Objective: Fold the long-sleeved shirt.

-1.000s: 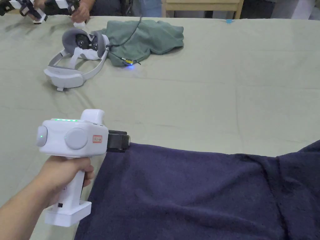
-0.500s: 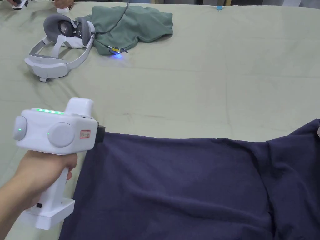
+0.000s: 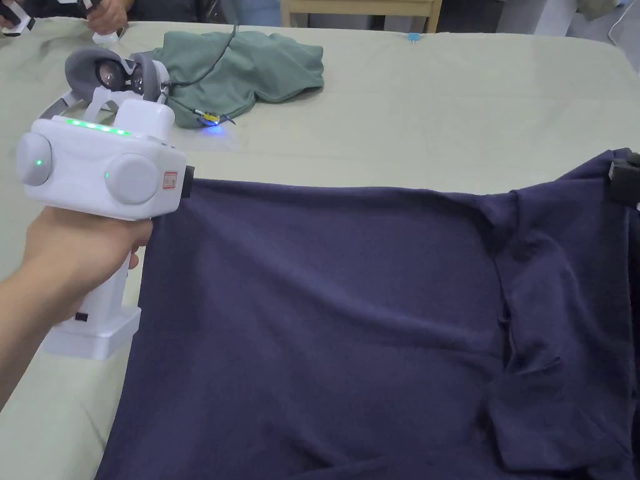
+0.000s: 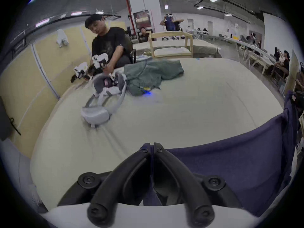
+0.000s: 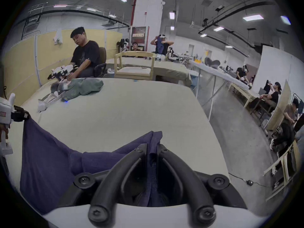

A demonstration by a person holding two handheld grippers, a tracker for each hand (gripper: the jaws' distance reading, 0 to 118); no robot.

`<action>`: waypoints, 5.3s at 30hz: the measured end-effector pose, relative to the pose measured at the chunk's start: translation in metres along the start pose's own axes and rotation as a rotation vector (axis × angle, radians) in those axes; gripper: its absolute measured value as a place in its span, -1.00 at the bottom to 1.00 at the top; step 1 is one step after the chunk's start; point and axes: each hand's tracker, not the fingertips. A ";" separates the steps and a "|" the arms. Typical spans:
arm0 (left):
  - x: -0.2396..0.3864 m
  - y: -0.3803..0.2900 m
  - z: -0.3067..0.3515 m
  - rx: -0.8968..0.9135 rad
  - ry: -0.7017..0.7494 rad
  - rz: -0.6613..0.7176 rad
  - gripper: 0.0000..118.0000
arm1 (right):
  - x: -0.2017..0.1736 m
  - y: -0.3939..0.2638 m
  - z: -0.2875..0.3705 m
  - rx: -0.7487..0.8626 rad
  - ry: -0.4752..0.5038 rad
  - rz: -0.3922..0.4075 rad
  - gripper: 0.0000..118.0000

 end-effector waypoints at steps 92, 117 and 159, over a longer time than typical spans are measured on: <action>-0.068 -0.221 -0.006 -0.476 -1.100 0.682 0.32 | -0.191 -0.134 0.175 0.016 0.295 0.199 -0.74; -0.291 -0.181 0.088 -0.569 -0.275 0.394 -0.76 | -0.310 -0.154 0.178 -0.030 0.555 0.179 -0.74; 0.025 -0.096 0.164 -0.173 -0.421 0.178 1.00 | -0.181 -0.193 0.201 -0.092 0.451 0.045 -0.74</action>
